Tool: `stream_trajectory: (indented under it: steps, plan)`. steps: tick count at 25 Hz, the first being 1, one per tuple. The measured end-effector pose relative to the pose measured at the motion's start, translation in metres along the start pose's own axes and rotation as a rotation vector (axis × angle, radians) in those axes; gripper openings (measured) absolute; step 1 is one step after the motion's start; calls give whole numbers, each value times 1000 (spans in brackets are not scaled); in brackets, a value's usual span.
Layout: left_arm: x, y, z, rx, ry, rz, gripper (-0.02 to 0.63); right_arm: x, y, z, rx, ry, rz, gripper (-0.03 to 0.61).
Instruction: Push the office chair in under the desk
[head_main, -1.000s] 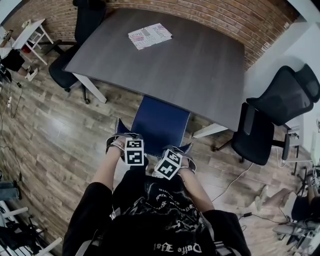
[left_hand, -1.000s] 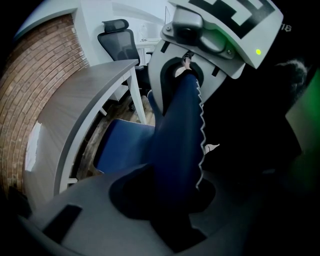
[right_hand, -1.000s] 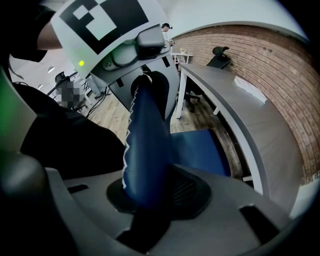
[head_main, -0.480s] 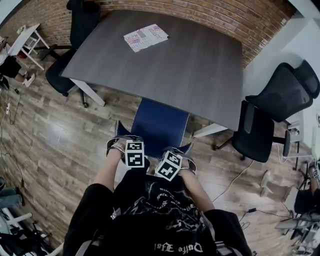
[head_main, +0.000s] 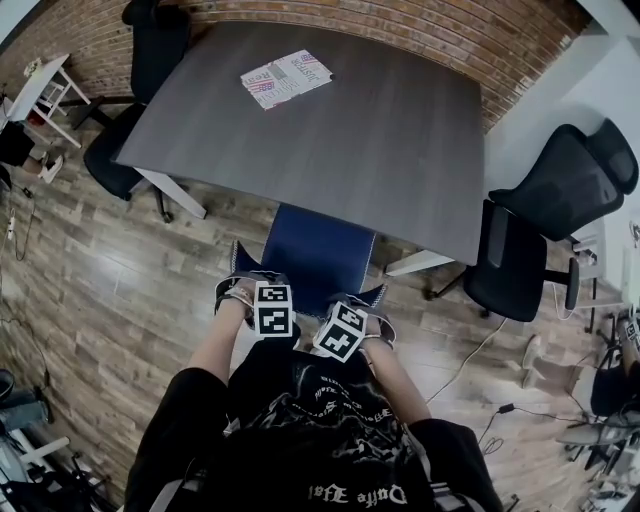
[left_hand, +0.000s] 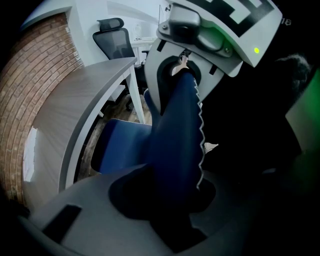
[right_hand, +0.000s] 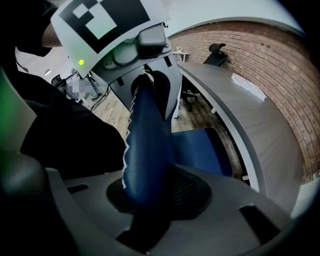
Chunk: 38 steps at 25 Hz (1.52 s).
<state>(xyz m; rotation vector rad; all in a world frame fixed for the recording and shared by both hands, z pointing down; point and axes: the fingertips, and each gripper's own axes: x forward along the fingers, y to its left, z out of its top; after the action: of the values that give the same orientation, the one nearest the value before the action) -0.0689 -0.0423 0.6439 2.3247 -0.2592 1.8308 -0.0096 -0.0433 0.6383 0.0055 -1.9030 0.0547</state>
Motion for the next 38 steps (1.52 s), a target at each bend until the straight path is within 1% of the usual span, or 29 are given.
stream_trajectory:
  steps: [8, 13, 22, 27, 38]
  plan:
    - [3, 8, 1, 16, 2, -28, 115, 2, -10, 0, 2, 10, 11, 95]
    - [0, 19, 0, 34, 23, -47, 118, 0, -21, 4, 9, 10, 14, 95]
    - [-1, 30, 0, 51, 22, -75, 118, 1, -33, 7, 12, 28, 27, 95]
    - [-4, 45, 0, 67, 21, -81, 120, -1, -46, 15, 23, 18, 21, 95]
    - [-6, 64, 6, 60, 21, -80, 118, -4, -65, 14, 29, 27, 35, 96]
